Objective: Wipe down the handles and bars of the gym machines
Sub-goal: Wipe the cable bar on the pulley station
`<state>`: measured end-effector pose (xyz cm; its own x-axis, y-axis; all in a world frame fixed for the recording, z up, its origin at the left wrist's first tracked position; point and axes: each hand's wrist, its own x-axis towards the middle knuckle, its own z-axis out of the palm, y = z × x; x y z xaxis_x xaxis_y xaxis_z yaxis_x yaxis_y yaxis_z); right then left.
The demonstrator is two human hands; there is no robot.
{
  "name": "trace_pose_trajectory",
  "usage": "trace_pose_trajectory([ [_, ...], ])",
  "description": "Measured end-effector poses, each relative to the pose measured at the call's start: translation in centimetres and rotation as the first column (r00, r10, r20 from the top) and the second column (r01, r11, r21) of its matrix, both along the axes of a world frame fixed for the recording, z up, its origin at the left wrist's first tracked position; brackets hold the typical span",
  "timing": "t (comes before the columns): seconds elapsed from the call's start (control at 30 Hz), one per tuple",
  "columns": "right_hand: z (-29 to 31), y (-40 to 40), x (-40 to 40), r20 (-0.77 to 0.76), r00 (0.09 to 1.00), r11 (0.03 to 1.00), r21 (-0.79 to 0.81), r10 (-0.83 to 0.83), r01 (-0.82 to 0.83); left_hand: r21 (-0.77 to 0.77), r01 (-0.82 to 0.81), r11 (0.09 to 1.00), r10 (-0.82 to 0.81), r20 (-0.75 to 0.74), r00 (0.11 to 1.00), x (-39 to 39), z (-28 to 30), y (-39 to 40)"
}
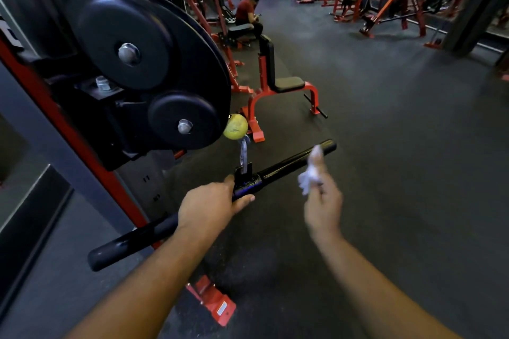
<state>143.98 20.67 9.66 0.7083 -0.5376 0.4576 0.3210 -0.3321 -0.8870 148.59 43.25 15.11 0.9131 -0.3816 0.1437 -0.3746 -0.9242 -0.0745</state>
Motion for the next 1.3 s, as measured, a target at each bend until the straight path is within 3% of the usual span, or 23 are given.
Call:
trace_pose_trajectory([
  [0.07, 1.3, -5.0, 2.7, -0.068, 0.975, 0.977, -0.047, -0.212, 0.209, -0.009, -0.005, 1.000, 0.005, -0.014, 1.000, 0.0, 0.0, -0.1],
  [0.1, 1.6, -7.0, 4.0, -0.144, 0.959, 0.967, -0.120, -0.242, 0.226, -0.016, -0.006, 1.000, 0.005, -0.026, 1.000, 0.1, 0.0, -0.3],
  [0.2, 0.4, -8.4, 6.4, -0.317, 0.924, 0.958, -0.255, -0.215, 0.135, -0.056, -0.008, 0.998, 0.003, -0.075, 0.997, 0.0, -0.2, -0.6],
  [0.3, -0.5, -4.3, 5.3, -0.262, 0.947, 0.963, -0.242, -0.186, 0.123, -0.069, -0.015, 0.997, 0.009, -0.084, 0.996, 0.0, -0.4, -0.7],
  [0.43, -0.8, 3.0, 1.8, -0.222, 0.975, 0.945, -0.316, 0.014, -0.086, -0.045, -0.018, 0.999, 0.015, -0.053, 0.998, 0.2, -0.2, -0.5],
  [0.5, -0.9, 5.5, 0.1, -0.254, 0.948, 0.882, -0.378, 0.193, -0.281, -0.027, -0.027, 0.999, 0.026, -0.040, 0.999, 0.4, 0.1, -0.2],
  [0.57, 0.3, 5.0, -0.4, -0.289, 0.919, 0.853, -0.373, 0.268, -0.366, -0.021, -0.029, 0.999, 0.028, -0.029, 0.999, 0.6, 0.2, -0.1],
  [0.63, 2.4, 2.4, 0.3, -0.235, 0.951, 0.900, -0.340, 0.199, -0.272, -0.030, -0.027, 0.999, 0.026, -0.031, 0.999, 0.5, 0.2, 0.0],
  [0.7, 4.0, -1.9, 2.6, -0.192, 0.981, 0.931, -0.357, 0.007, -0.077, -0.041, -0.025, 0.999, 0.023, -0.049, 0.999, 0.4, 0.1, -0.1],
  [0.77, 5.1, -6.2, 5.5, -0.257, 0.951, 0.858, -0.513, -0.169, 0.014, -0.052, -0.017, 0.998, 0.015, -0.053, 0.998, 0.2, 0.0, -0.3],
  [0.87, 4.9, -8.6, 7.8, -0.428, 0.859, 0.727, -0.679, -0.280, -0.102, -0.062, -0.013, 0.998, 0.009, -0.070, 0.998, 0.1, -0.2, -0.7],
  [1.0, 4.2, -3.4, 6.1, -0.418, 0.887, 0.742, -0.655, -0.195, -0.146, -0.049, -0.018, 0.999, 0.015, -0.065, 0.998, 0.2, 0.1, -0.6],
  [1.2, 2.6, 4.8, 2.0, -0.380, 0.909, 0.762, -0.533, 0.172, -0.367, -0.009, -0.020, 1.000, 0.020, -0.050, 0.999, 0.4, 0.2, 0.1],
  [1.27, 3.8, 3.2, 1.8, -0.295, 0.934, 0.789, -0.516, 0.202, -0.334, -0.019, -0.013, 1.000, 0.012, -0.064, 0.998, 0.2, 0.2, 0.0],
  [1.3, 4.5, 1.4, 2.2, -0.272, 0.953, 0.810, -0.524, 0.136, -0.265, -0.027, -0.011, 1.000, 0.009, -0.069, 0.998, 0.2, 0.2, -0.1],
])
